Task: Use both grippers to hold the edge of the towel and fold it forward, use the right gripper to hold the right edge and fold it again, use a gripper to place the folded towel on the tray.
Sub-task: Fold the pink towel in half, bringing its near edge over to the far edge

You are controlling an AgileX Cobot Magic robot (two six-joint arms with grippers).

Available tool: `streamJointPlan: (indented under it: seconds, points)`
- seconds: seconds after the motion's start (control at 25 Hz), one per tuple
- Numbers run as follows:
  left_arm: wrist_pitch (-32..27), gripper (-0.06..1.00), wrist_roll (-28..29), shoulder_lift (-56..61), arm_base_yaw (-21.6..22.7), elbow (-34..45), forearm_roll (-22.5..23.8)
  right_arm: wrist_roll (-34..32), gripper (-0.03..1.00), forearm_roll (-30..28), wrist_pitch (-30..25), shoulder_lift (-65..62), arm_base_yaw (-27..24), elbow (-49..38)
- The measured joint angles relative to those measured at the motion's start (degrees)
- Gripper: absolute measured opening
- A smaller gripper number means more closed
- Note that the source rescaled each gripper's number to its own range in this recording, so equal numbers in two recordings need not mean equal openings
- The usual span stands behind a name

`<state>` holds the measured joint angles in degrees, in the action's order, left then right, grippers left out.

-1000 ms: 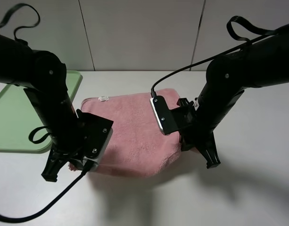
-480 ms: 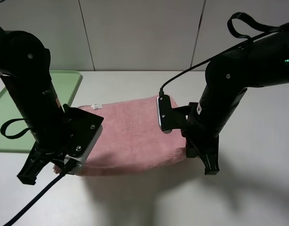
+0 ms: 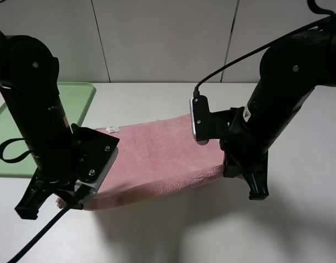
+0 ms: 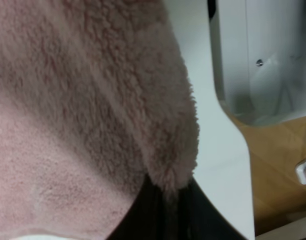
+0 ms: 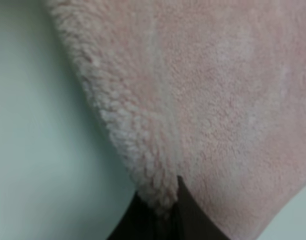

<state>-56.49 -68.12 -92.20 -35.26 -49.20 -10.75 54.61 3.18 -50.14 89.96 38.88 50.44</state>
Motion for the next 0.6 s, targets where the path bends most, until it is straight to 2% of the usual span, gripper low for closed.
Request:
streamJointPlan:
  seconds: [0.32,0.6]
  points:
    - [-4.56,0.00,0.49,0.95,0.00,-0.12,-1.74,-0.14,0.00,1.83,-4.65,-5.10,0.19,-0.01]
    - [-4.96,0.00,1.25,8.45,0.00,-0.12,-2.08,-1.46,0.00,1.87,-8.69,-6.67,0.19,-0.01]
